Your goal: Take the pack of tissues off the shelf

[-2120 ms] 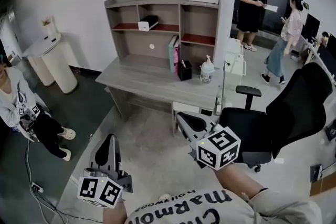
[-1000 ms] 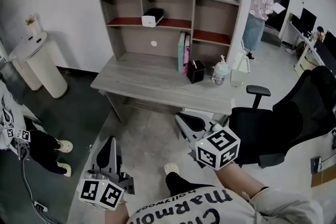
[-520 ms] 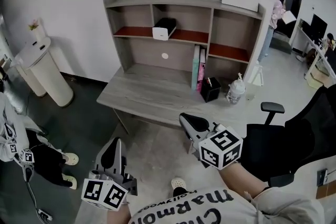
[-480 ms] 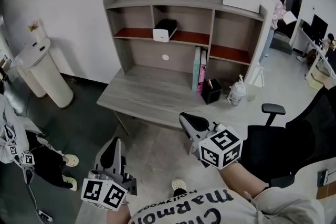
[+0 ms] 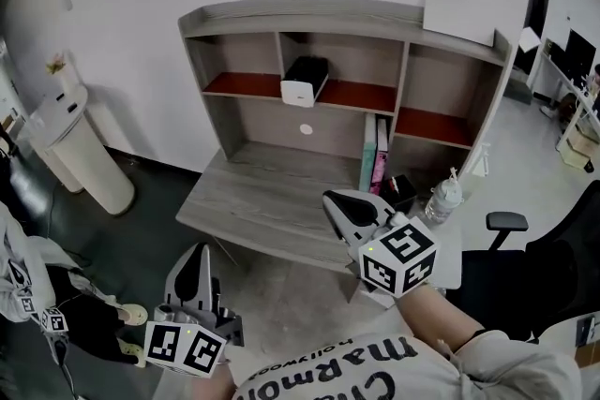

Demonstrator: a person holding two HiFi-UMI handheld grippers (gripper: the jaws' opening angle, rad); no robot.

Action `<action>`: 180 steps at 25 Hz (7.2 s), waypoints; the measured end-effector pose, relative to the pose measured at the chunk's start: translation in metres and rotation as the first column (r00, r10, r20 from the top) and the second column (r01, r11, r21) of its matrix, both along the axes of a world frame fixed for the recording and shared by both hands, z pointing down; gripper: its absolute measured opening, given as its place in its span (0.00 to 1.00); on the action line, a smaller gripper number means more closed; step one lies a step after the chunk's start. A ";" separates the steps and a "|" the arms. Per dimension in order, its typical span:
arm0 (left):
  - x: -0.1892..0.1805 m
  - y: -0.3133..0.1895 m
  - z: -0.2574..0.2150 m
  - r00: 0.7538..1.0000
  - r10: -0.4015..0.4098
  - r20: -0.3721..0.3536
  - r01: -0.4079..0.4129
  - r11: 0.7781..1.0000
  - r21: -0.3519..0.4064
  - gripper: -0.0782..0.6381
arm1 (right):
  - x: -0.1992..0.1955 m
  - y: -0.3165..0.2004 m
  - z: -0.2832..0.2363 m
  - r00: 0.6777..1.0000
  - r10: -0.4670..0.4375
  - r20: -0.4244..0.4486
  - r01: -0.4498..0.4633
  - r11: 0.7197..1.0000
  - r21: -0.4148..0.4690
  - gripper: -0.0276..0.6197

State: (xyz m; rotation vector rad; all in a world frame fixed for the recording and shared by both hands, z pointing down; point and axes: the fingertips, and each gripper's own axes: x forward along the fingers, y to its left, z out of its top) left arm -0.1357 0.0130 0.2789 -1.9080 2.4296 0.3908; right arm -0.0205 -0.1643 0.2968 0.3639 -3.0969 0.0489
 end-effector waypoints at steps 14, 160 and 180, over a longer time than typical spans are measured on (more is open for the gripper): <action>-0.035 -0.042 0.023 0.999 0.008 -0.042 -0.008 1.000 -0.006 0.13 | -0.038 -0.037 0.021 1.000 -0.019 -0.022 0.019 1.000 -0.011 0.05; -0.262 -0.253 0.037 0.824 0.558 -0.094 -0.564 0.824 -0.054 0.13 | -0.203 -0.291 0.003 0.691 0.721 -0.057 -0.721 0.682 -0.123 0.71; -0.260 -0.261 0.038 0.832 0.548 -0.090 -0.553 0.831 -0.057 0.13 | -0.200 -0.291 0.003 0.708 0.706 -0.028 -0.702 0.699 -0.137 0.68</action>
